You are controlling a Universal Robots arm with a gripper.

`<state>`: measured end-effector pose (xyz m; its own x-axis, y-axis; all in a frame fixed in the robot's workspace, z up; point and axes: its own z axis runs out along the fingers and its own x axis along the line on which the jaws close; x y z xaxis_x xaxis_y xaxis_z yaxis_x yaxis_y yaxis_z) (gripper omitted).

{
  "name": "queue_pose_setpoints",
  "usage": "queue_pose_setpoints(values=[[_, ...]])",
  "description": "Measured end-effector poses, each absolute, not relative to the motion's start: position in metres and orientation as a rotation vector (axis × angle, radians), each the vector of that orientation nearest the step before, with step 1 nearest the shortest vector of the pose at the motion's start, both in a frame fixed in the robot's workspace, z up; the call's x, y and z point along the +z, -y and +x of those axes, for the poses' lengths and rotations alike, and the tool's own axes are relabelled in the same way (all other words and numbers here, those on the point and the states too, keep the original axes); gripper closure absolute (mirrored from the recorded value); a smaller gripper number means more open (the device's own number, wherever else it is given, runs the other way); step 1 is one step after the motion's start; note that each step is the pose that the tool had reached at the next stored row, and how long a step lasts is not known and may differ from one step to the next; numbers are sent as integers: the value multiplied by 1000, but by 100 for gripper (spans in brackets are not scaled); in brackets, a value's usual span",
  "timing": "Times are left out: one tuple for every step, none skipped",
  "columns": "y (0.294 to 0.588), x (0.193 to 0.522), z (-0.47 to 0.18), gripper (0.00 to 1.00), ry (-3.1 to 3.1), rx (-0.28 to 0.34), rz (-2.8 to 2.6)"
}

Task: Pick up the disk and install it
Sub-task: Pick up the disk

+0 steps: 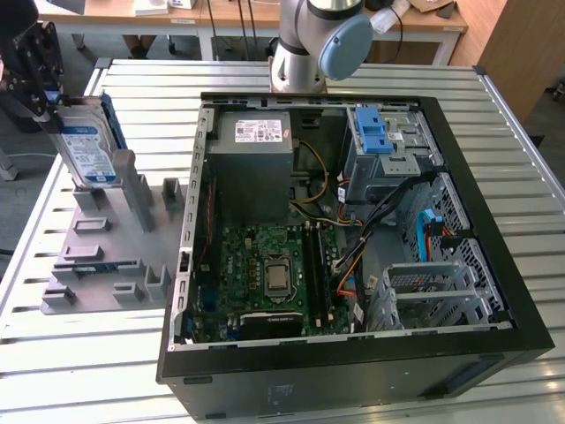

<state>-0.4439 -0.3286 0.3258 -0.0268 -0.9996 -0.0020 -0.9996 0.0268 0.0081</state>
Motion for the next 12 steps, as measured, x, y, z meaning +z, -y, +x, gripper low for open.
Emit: queue_pose_setpoints(values=[[329,327,-444,64,2248,-11,2188],[329,327,-444,64,2248,-11,2188],[329,328,-444,64,2248,-11,2188],[329,328,-444,64,2248,-11,2188],[329,329,-444,64,2248,-11,2188],[329,330,-444,64,2248,-11,2188],[329,330,-444,64,2248,-11,2188],[329,331,-444,64,2248,-11,2188],[329,331,-444,64,2248,-11,2188],[329,332,-444,64,2248,-11,2188],[329,333,-444,64,2248,-11,2188],[329,334,-444,64,2248,-11,2188]])
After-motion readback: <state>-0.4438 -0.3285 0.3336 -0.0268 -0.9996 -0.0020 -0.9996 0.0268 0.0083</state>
